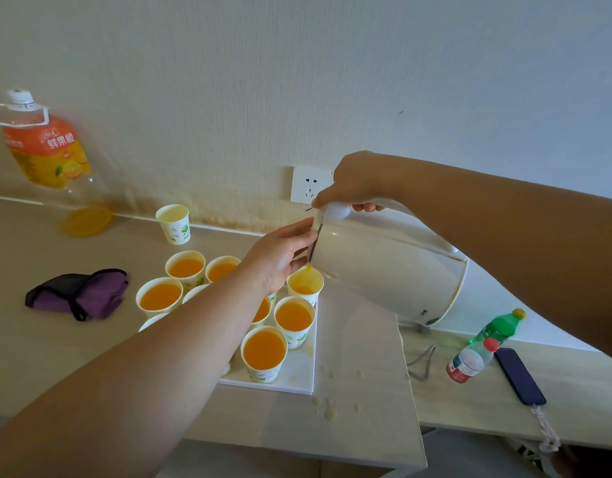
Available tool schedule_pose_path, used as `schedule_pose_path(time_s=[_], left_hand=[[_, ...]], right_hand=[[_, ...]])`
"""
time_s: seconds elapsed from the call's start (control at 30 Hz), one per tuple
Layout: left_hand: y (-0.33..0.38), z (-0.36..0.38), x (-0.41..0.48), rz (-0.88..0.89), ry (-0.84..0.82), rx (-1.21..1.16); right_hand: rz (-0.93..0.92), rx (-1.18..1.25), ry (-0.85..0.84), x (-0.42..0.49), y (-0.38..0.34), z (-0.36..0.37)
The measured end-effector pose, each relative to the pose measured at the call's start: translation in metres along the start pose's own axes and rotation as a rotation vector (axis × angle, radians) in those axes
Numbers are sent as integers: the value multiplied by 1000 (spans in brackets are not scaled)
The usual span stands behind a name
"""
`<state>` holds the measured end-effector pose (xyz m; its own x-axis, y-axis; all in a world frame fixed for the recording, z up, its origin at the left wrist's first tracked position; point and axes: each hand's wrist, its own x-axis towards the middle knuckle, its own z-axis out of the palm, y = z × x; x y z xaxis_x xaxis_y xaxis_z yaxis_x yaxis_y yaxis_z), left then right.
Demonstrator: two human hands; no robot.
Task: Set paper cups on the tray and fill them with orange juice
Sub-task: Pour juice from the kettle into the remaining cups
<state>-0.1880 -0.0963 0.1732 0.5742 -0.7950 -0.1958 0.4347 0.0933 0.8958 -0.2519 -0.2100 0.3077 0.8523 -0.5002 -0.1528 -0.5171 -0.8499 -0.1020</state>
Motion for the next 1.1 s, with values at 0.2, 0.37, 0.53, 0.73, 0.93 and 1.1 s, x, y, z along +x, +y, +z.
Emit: schedule_pose_path(time_s=[0.2, 0.37, 0.53, 0.73, 0.93, 1.1], left_hand=[[0, 0, 0, -6, -11, -40], [-1, 1, -2, -2, -18, -56], [-3, -1, -4, 3, -27, -53], [-3, -2, -7, 9, -24, -60], [-1, -3, -9, 13, -20, -47], [0, -4, -9, 17, -18, -58]], right_hand=[[0, -11, -8, -2, -2, 0], [1, -23, -11, -3, -5, 0], [3, -35, -9, -5, -7, 1], [-5, -40, -12, -9, -11, 0], [-12, -47, -7, -11, -13, -1], [-7, -47, -6, -10, -17, -4]])
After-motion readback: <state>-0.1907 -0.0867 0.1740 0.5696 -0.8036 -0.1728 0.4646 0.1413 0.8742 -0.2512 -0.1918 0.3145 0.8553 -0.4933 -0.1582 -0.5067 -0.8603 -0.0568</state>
